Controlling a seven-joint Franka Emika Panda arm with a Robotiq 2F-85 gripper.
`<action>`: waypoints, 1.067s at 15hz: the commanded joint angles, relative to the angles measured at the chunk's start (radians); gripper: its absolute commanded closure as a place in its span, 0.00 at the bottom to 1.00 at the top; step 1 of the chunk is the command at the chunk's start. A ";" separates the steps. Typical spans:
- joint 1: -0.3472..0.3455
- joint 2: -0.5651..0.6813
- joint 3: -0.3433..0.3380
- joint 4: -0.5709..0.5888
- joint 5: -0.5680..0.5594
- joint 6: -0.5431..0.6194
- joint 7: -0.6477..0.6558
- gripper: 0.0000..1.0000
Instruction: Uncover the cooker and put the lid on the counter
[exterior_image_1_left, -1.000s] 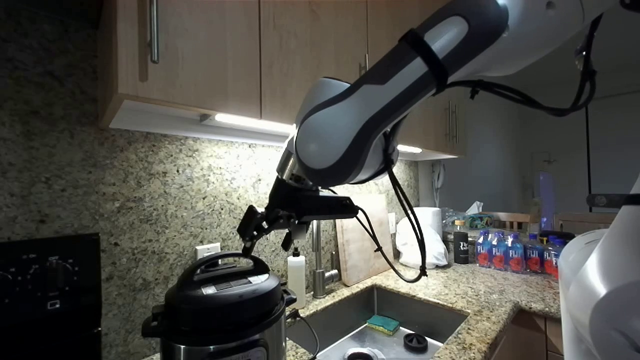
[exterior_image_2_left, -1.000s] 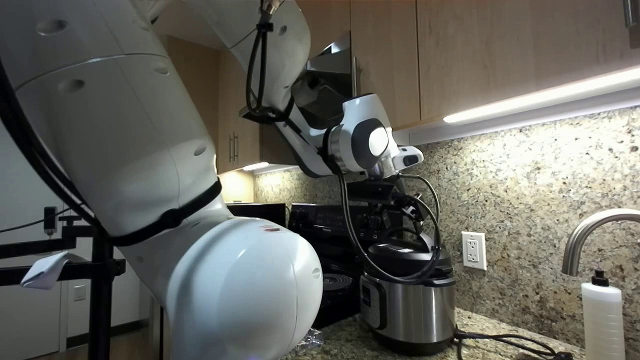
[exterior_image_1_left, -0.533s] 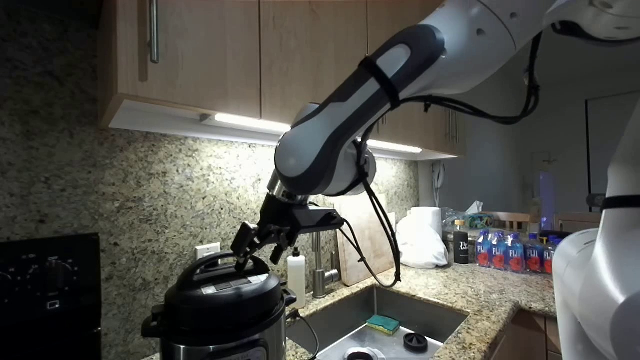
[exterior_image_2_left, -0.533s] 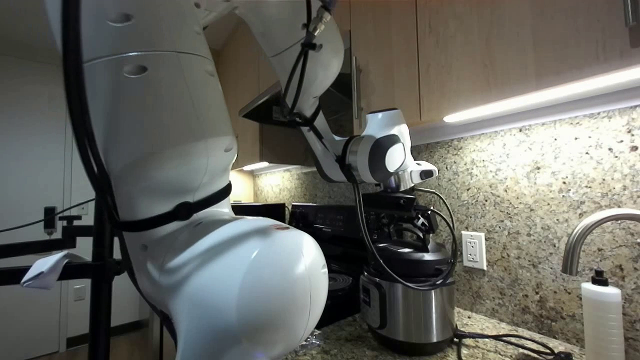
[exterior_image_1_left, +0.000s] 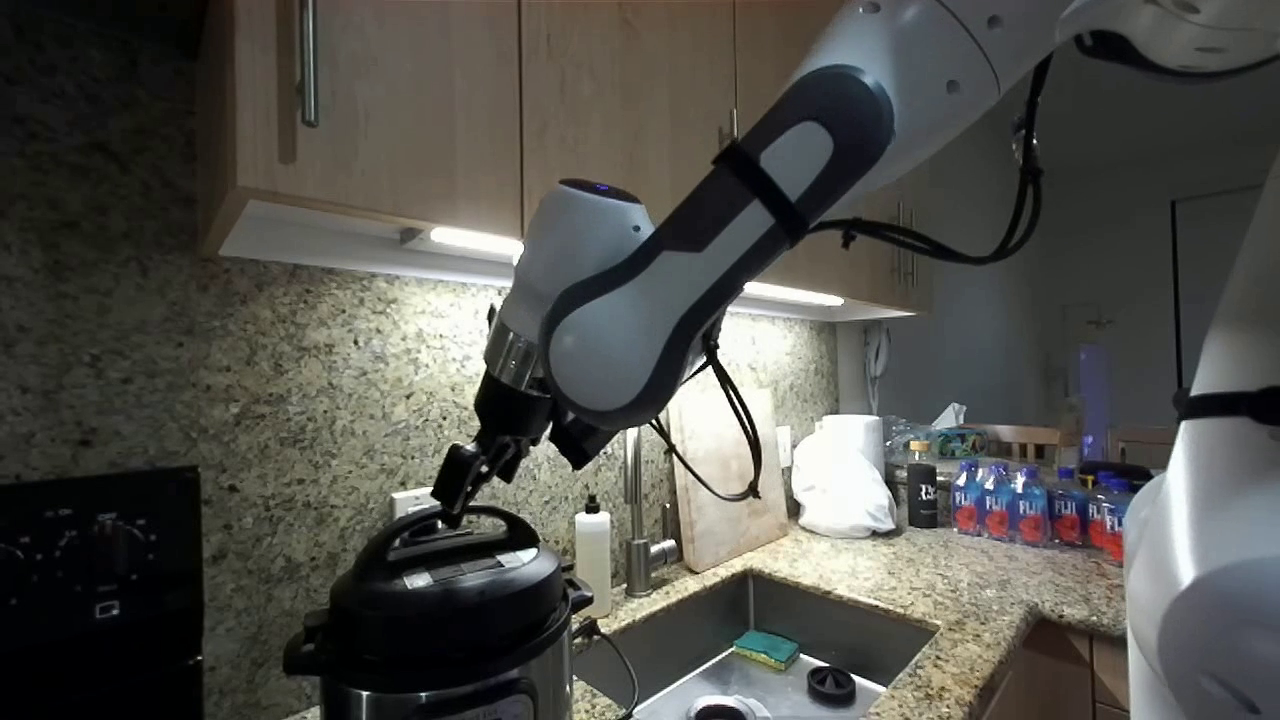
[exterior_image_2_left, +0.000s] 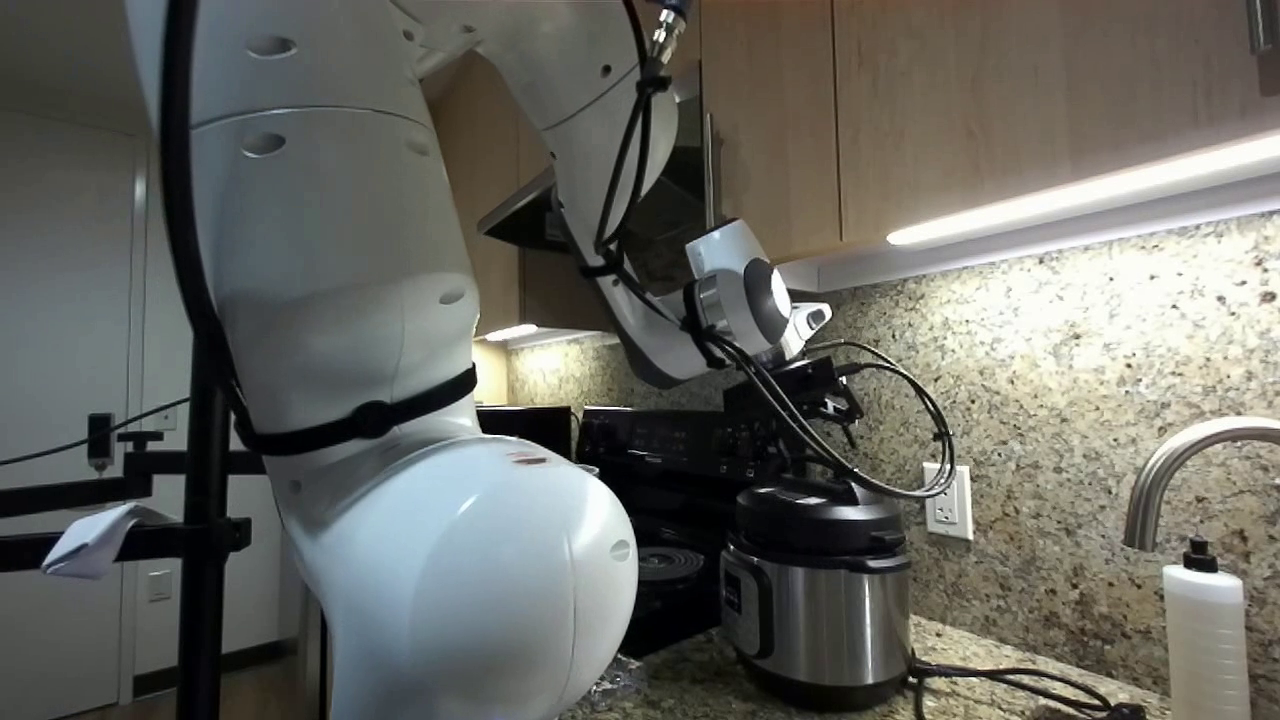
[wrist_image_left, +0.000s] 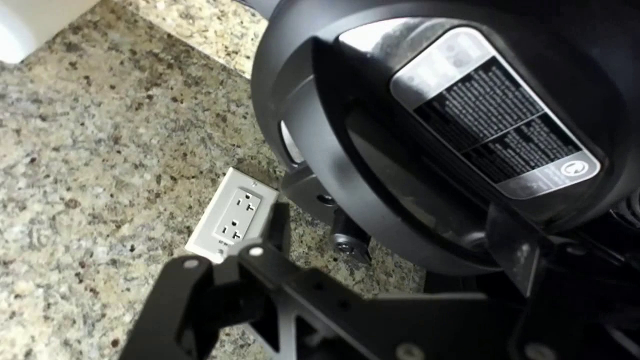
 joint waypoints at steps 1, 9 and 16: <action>-0.099 -0.003 0.088 0.012 -0.225 -0.008 0.035 0.00; -0.195 0.046 0.194 0.014 -0.559 0.013 0.096 0.00; -0.267 0.076 0.258 0.078 -0.889 0.014 0.297 0.00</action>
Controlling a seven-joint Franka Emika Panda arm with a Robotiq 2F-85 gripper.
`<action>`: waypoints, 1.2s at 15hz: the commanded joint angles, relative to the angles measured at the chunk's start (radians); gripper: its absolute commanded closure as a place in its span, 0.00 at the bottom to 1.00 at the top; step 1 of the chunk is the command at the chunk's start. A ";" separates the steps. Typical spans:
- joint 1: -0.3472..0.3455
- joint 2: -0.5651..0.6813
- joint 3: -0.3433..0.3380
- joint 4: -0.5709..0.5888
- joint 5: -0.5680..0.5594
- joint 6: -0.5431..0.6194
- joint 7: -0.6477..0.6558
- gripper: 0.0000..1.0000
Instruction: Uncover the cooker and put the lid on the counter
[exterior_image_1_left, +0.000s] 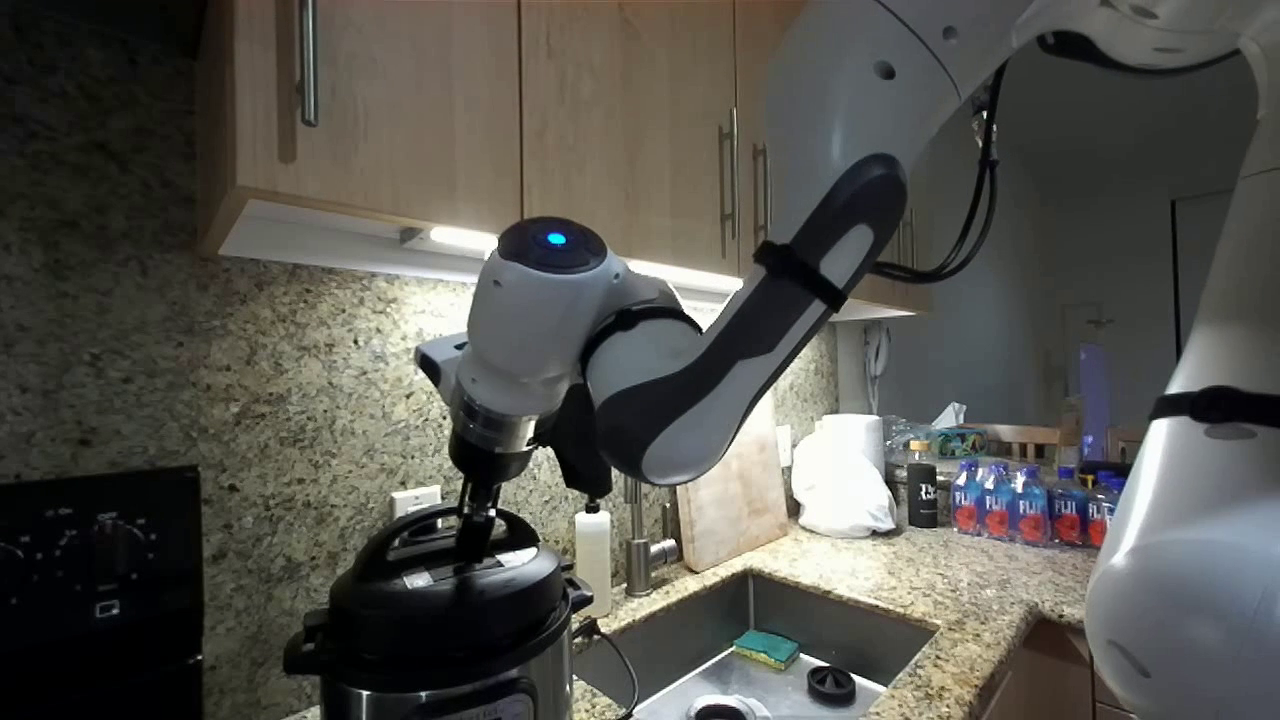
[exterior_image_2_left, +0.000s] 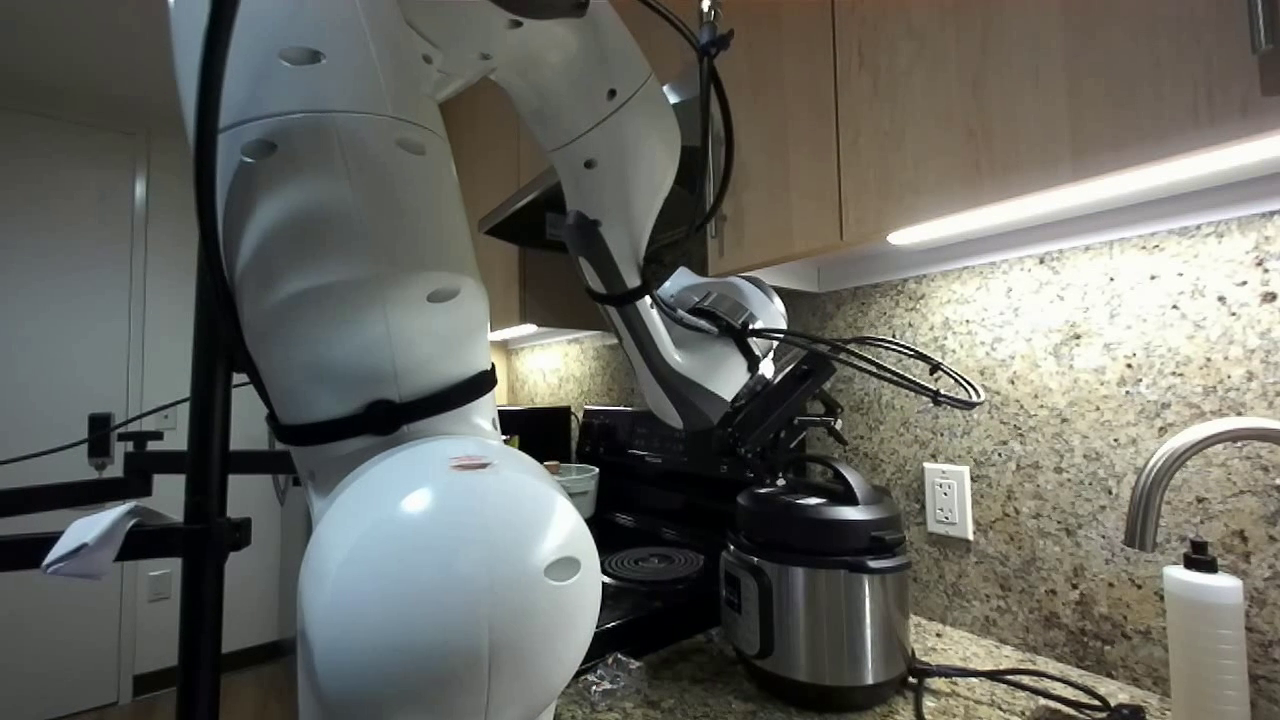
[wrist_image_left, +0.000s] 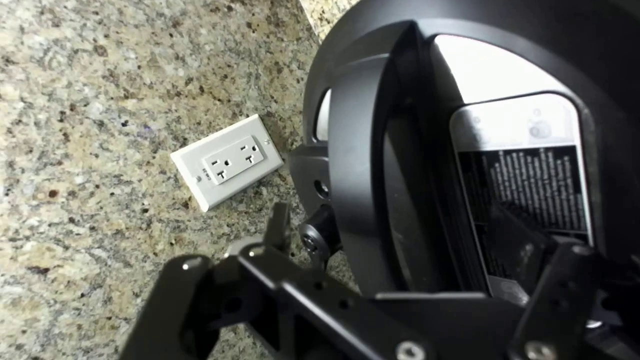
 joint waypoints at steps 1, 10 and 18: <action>-0.053 0.031 0.036 0.054 -0.180 0.013 0.124 0.00; -0.051 0.127 0.034 0.143 -0.515 -0.012 0.343 0.00; -0.034 0.168 0.028 0.165 -0.890 -0.027 0.618 0.00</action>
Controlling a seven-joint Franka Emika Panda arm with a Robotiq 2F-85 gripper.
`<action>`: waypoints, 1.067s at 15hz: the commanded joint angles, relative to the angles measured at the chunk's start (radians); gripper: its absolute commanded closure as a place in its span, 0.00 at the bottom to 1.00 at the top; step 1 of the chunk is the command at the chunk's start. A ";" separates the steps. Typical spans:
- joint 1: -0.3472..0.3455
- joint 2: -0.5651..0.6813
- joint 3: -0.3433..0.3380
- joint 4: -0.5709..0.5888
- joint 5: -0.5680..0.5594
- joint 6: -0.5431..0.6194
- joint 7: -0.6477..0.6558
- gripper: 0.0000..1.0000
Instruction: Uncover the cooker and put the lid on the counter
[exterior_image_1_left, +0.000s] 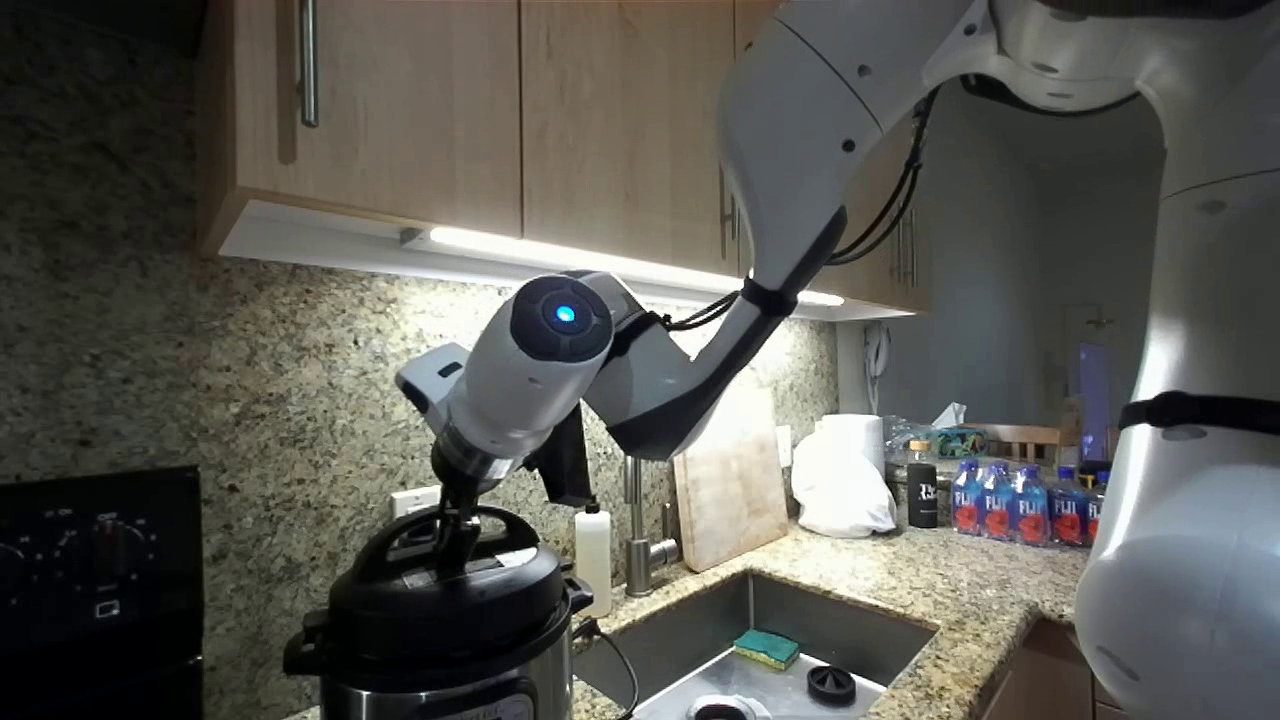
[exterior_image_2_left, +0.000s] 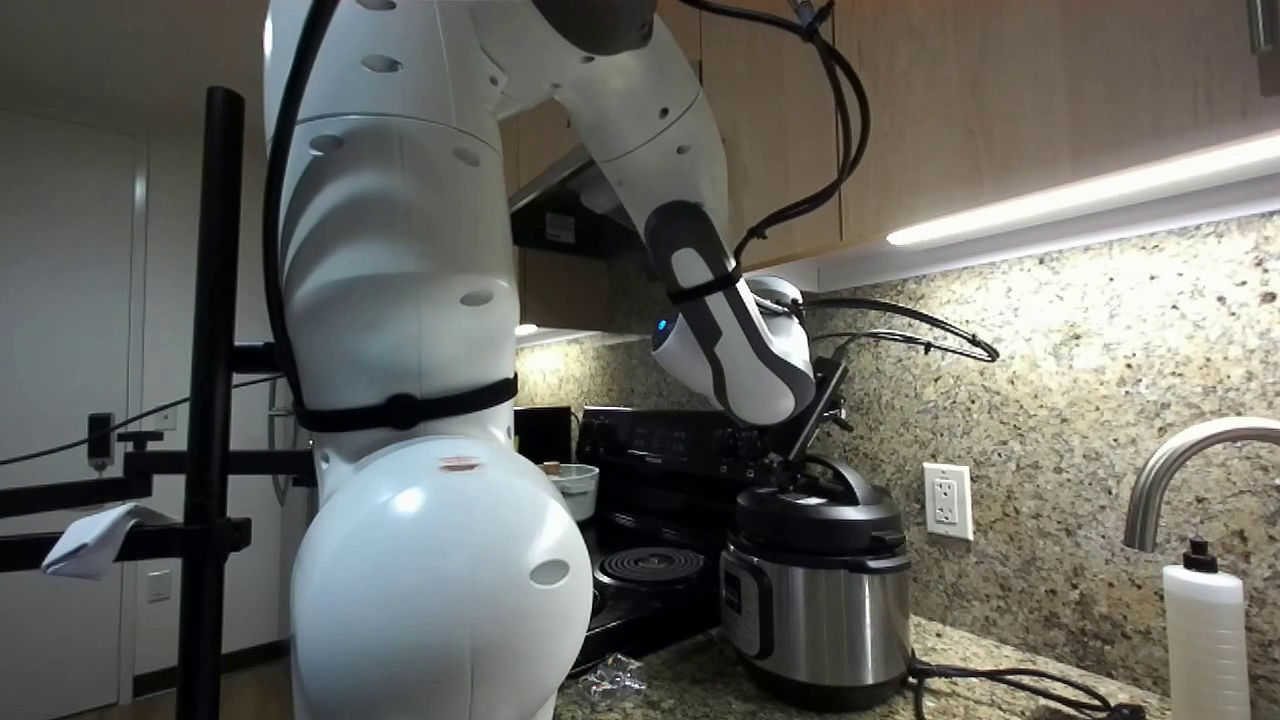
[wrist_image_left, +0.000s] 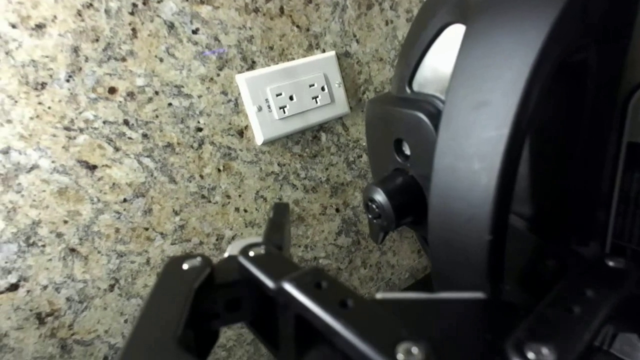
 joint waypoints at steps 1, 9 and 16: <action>0.010 0.031 0.006 0.011 -0.190 -0.031 0.161 0.00; 0.030 0.058 0.015 0.000 -0.391 -0.130 0.309 0.27; 0.020 0.079 0.009 -0.026 -0.294 -0.137 0.217 0.74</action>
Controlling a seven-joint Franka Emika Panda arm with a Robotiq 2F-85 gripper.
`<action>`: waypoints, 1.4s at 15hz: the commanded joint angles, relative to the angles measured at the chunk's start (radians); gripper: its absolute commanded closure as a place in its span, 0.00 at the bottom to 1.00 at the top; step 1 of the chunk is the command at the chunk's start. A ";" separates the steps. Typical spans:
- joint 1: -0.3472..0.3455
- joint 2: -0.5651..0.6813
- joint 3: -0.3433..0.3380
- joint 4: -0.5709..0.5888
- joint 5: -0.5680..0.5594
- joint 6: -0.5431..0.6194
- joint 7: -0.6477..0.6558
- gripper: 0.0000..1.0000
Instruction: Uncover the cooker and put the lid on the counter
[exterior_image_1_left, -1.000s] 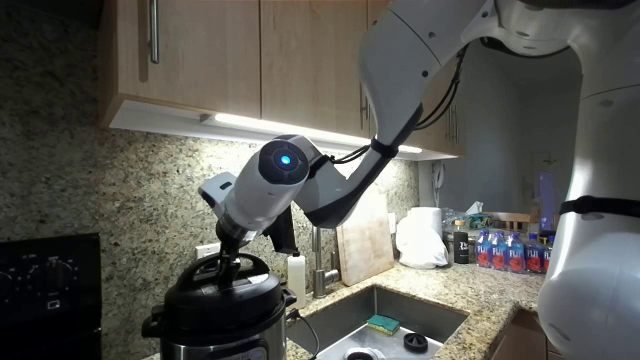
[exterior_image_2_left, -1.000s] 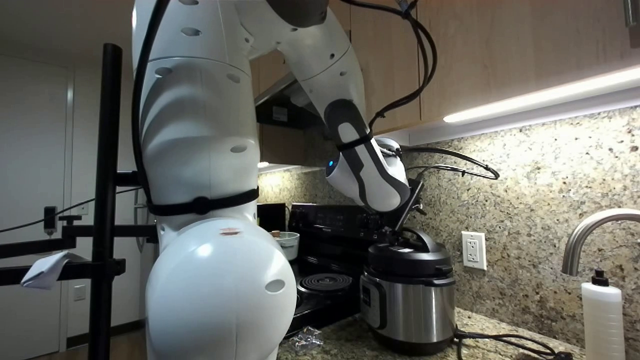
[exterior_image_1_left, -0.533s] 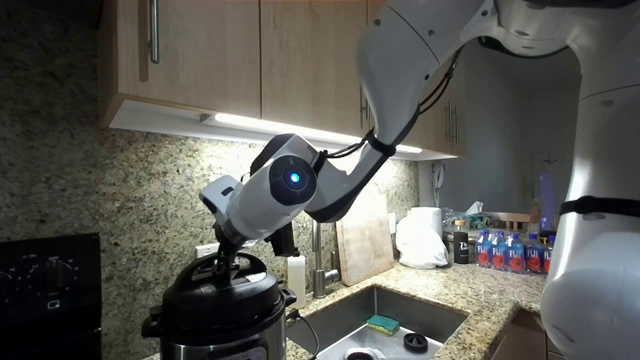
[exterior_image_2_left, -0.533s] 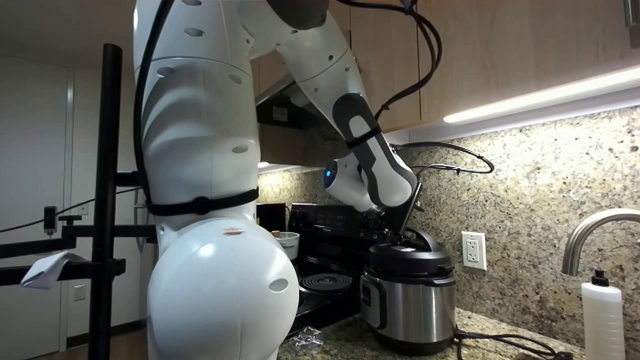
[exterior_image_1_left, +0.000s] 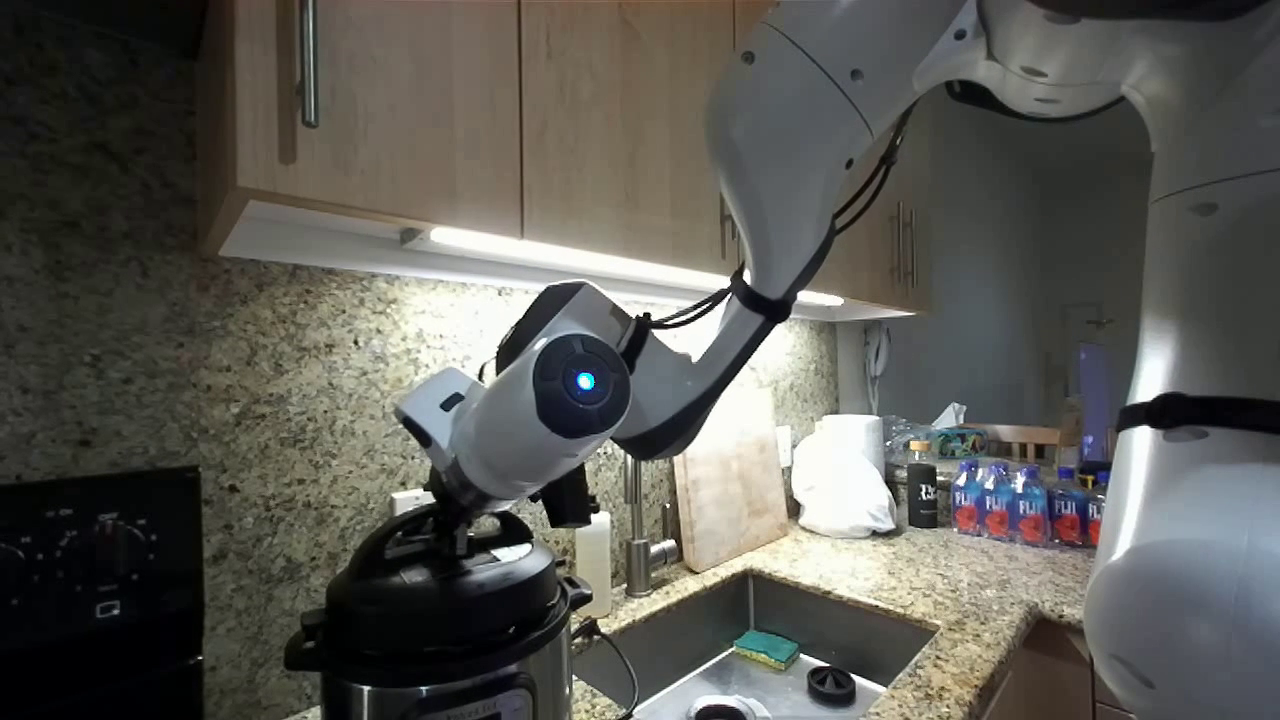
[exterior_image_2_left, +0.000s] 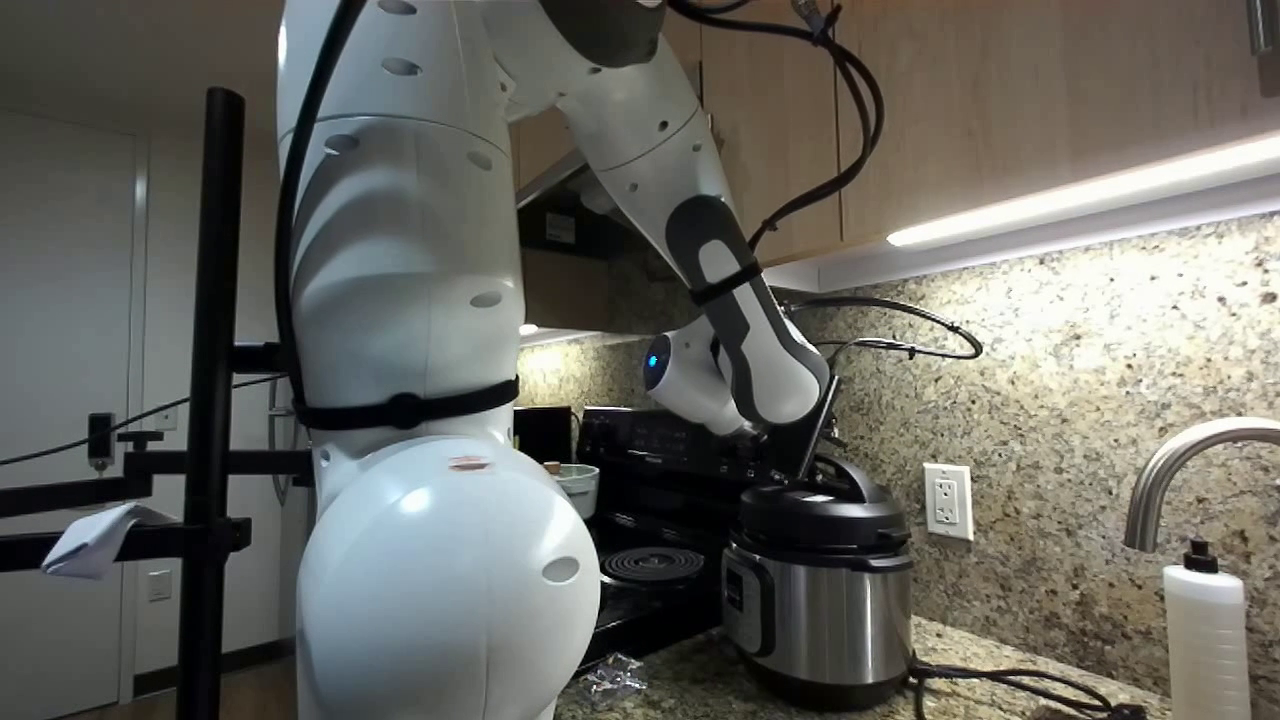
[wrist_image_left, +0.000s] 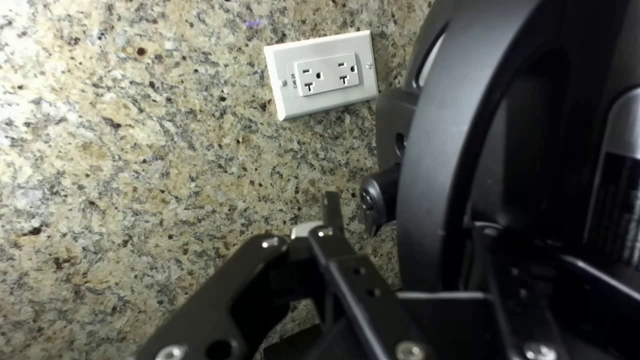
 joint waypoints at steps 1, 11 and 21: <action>-0.015 0.052 -0.005 -0.021 0.063 -0.026 -0.059 0.80; -0.005 -0.027 0.004 -0.042 0.199 -0.022 -0.066 0.97; 0.003 -0.080 0.019 -0.032 0.263 -0.056 -0.075 0.98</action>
